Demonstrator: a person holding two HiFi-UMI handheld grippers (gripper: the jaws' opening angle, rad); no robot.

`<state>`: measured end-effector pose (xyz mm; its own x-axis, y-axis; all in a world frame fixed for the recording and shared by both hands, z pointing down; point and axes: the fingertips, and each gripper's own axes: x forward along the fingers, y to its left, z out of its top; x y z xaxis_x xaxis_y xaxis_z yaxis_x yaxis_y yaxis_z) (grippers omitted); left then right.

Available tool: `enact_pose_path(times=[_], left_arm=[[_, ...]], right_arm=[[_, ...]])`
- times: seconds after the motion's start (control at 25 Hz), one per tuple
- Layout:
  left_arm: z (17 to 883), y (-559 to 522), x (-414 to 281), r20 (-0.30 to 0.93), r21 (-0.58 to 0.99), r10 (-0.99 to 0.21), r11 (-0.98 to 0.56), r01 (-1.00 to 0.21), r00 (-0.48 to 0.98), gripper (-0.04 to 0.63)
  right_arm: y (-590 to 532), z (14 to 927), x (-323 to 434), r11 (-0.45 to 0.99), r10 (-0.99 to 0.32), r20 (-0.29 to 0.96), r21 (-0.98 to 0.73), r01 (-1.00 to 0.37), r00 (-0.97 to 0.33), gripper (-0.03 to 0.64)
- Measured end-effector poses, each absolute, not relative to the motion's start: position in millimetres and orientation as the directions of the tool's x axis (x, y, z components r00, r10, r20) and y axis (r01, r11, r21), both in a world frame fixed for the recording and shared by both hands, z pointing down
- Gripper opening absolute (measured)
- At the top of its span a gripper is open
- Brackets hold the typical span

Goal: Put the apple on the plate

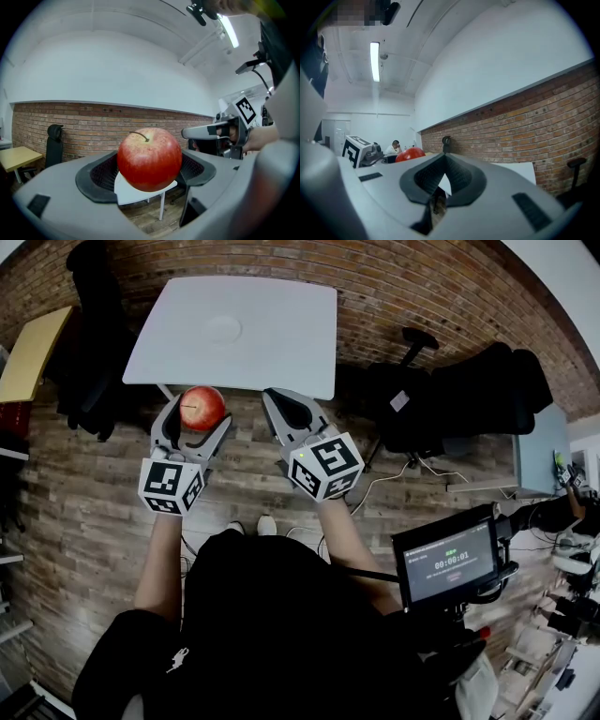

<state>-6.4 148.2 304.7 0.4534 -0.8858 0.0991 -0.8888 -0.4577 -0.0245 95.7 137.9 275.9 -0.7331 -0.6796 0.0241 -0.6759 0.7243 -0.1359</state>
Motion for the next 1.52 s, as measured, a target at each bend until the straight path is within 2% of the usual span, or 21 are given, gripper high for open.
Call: enact_pose_path(times=[0.8,1.52], left_arm=[[317,169,-6,0.108,-0.013,-0.908,-0.408,-0.913,0.404,0.405],[319,118,-25,0.106,-0.011,-0.908,-0.409,-0.913,0.405,0.405]], right_arm=[[151,290,100,0.751,-0.646,0.017,-0.162,-0.640,-0.763,0.003],[101,290,77,0.758,-0.637,0.023,-0.165,-0.631,-0.771,0.003]])
